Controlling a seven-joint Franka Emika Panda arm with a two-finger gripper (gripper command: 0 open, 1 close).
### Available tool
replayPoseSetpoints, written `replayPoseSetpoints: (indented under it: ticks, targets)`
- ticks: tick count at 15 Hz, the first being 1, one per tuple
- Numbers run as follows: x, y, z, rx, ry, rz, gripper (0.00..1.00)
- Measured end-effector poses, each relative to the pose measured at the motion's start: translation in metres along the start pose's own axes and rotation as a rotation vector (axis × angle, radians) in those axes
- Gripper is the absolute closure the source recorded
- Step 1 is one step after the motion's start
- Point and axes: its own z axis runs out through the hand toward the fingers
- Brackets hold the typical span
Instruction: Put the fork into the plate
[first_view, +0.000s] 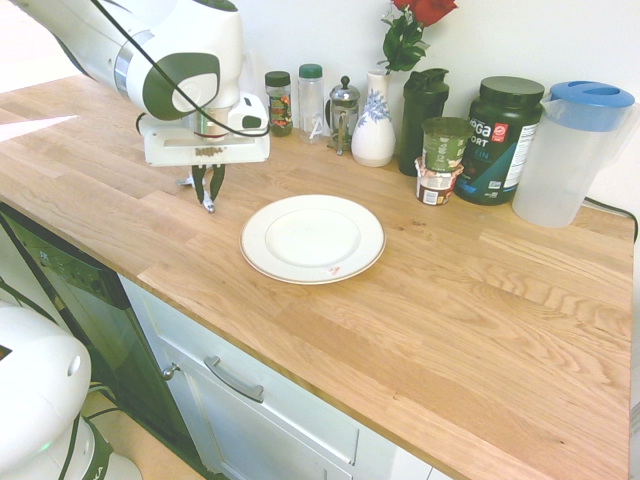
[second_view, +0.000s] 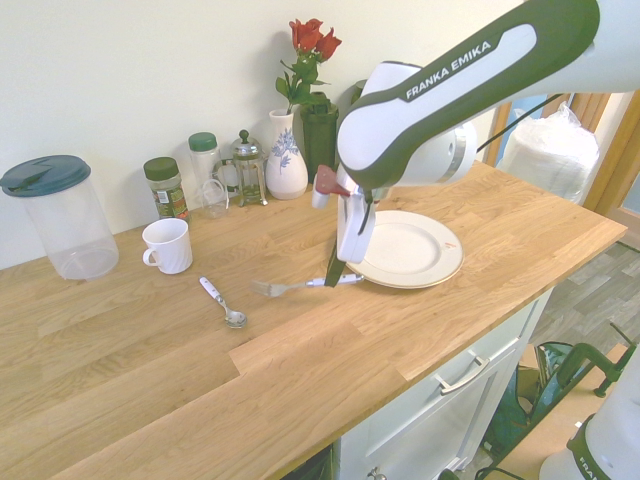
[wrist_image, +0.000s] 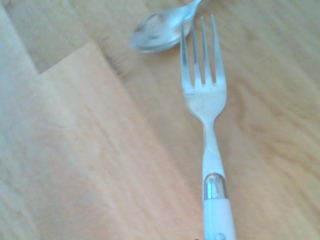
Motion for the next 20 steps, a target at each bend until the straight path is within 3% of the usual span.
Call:
replayPoseSetpoints:
  ticks: [5, 9, 20]
  targets:
    - [0.035, 0.086, -0.049, -0.020, 0.085, 0.166, 1.00]
    - [0.028, 0.134, -0.055, -0.040, 0.088, 0.246, 1.00]
    - [-0.002, 0.183, -0.041, -0.053, 0.034, 0.294, 1.00]
